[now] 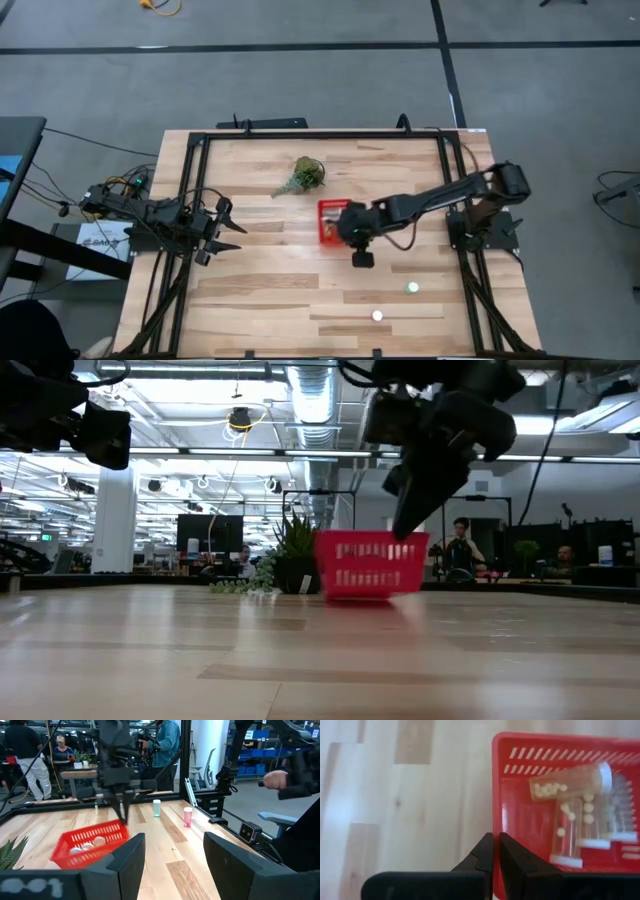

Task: Pick and place pill bottles into a basket
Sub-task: Move the red basket to the center of the table

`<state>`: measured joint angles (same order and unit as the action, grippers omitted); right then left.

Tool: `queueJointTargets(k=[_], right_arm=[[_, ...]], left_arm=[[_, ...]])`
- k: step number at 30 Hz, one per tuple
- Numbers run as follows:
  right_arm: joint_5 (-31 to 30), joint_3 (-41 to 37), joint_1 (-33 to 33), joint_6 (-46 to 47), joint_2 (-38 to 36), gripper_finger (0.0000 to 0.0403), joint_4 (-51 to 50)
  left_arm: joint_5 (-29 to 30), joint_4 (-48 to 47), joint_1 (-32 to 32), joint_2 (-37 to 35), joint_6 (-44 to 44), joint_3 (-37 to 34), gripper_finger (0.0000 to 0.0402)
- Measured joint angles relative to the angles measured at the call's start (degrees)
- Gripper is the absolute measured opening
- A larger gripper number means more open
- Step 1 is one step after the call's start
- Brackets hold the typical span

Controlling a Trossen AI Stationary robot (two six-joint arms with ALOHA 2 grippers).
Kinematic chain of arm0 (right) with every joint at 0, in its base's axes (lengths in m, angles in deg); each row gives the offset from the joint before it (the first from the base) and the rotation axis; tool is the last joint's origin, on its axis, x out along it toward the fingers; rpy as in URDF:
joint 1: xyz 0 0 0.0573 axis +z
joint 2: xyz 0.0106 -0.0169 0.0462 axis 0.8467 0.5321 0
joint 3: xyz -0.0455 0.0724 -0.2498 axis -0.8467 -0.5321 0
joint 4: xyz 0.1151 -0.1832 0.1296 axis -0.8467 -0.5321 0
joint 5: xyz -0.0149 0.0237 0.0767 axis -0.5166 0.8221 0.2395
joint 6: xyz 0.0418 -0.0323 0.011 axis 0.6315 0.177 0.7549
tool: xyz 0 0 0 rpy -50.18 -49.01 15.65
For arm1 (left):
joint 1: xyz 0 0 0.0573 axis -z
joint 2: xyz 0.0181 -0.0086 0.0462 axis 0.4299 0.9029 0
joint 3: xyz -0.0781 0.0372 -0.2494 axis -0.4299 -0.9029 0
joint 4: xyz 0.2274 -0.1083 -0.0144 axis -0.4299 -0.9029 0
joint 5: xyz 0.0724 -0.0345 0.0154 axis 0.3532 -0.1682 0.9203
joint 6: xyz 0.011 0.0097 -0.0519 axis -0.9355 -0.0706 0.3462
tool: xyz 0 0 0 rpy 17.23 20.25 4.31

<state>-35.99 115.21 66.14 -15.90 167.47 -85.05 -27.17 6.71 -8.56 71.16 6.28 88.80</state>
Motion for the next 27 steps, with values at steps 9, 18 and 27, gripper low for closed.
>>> queueJointTargets(k=[9,18,27], right_arm=[[3.1,9.6,4.5,-1.4,8.8,0.0015,0.1],[3.3,14.0,8.6,-1.1,11.8,0.0016,-0.3],[3.2,14.0,9.9,-0.6,11.8,0.002,0.1]], left_arm=[[0.0,0.0,0.0,0.0,0.0,0.0,0.0192],[0.0,0.0,0.0,0.0,0.0,0.0,0.0192],[0.0,0.0,0.0,0.0,0.0,0.0,0.0192]])
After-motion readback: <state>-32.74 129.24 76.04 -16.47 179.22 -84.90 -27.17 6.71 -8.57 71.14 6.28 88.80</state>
